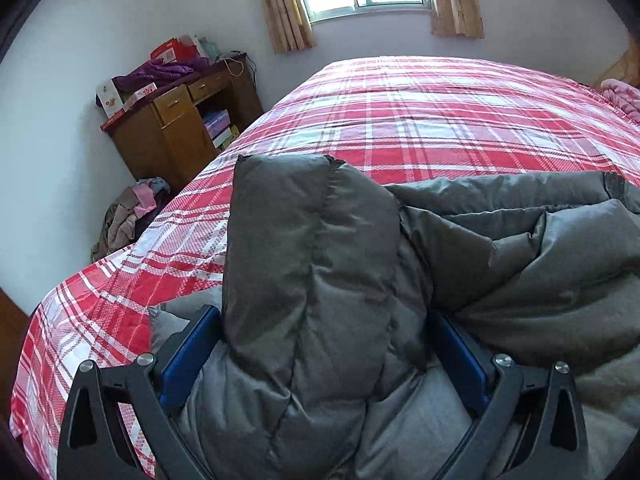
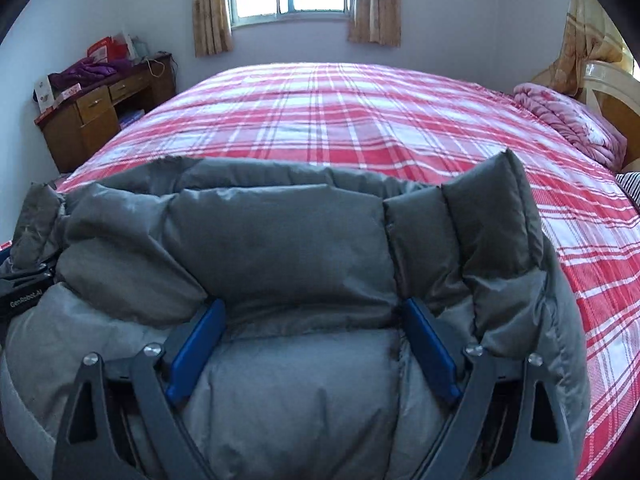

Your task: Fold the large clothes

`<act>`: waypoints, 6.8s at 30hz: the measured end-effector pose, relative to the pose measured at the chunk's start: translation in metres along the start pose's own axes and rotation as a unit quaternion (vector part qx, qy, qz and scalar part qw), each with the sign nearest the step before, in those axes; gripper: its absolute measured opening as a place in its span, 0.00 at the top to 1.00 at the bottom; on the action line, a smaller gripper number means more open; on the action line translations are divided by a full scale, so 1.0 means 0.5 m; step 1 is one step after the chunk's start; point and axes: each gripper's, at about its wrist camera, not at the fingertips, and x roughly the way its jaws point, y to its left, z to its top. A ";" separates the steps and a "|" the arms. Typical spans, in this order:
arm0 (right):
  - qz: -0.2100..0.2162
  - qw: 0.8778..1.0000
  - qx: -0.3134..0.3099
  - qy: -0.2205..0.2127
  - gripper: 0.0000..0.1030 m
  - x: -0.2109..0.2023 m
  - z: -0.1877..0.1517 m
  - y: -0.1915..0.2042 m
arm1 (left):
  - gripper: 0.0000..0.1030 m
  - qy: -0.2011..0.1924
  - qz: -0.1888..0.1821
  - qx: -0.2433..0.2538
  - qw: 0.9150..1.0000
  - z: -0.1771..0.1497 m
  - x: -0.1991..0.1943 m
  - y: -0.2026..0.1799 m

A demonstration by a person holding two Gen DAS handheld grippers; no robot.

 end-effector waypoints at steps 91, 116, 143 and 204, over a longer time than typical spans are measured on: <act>-0.067 0.987 -0.140 -0.043 0.00 -0.175 -0.229 0.210 | 0.18 0.025 -0.129 -0.117 0.984 -0.226 -0.139 0.226; -0.040 0.982 -0.179 -0.043 0.02 -0.231 -0.281 0.361 | 0.92 -0.119 -0.270 -0.162 0.942 -0.226 -0.364 0.423; -0.019 0.992 0.112 -0.055 0.00 -0.351 -0.312 -0.235 | 0.91 -0.153 -0.214 0.281 0.923 -0.230 -0.400 -0.302; 0.005 0.997 0.071 -0.024 0.35 -0.107 -0.049 -0.019 | 0.01 -0.029 -0.032 -0.030 0.999 -0.027 -0.088 -0.110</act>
